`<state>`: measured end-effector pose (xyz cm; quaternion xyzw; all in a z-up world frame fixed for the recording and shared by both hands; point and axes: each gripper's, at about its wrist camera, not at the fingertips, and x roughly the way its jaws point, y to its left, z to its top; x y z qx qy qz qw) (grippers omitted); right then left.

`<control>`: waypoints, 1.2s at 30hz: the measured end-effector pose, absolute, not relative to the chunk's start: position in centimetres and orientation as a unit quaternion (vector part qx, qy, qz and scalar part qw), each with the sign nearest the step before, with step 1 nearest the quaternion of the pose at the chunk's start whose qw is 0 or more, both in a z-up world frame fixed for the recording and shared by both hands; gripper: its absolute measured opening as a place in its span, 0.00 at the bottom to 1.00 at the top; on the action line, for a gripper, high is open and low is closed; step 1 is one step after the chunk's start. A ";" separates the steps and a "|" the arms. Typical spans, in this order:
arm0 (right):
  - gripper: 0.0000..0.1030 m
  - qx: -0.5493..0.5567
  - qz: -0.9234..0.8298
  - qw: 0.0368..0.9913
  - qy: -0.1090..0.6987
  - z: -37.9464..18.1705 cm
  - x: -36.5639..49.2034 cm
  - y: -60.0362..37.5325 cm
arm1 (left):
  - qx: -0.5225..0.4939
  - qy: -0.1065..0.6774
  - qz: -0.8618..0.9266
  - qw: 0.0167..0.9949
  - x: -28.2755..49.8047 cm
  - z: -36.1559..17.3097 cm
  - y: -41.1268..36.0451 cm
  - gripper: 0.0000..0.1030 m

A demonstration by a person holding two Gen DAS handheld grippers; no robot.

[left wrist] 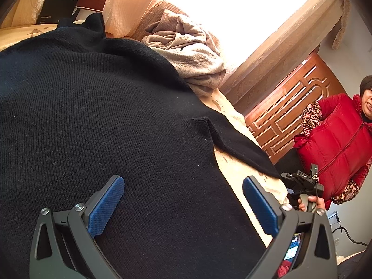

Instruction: Fold clothes

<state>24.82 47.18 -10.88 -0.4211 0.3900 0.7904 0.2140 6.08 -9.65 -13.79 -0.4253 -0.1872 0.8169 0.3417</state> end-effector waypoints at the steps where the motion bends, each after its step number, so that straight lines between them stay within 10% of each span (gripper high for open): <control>1: 0.86 -0.420 0.785 0.206 0.407 -11.2 24.9 47.4 | -0.425 -0.187 0.817 0.341 6.1 -13.8 -9.6 0.99; 12: 0.85 -0.354 0.720 0.121 0.584 -16.4 24.5 50.3 | -0.424 -0.189 0.817 0.343 6.1 -13.8 -9.7 0.99; 15: 0.36 -0.342 0.746 0.135 0.555 -15.5 24.2 49.7 | -0.423 -0.189 0.817 0.343 6.1 -13.9 -9.7 0.99; 20: 0.06 -0.321 0.783 0.154 0.511 -13.6 24.1 48.6 | -0.423 -0.188 0.817 0.343 6.1 -13.8 -9.6 0.99; 36: 0.05 -0.202 0.859 0.163 0.441 -6.4 24.3 47.2 | -0.422 -0.191 0.817 0.344 6.0 -13.8 -9.8 0.99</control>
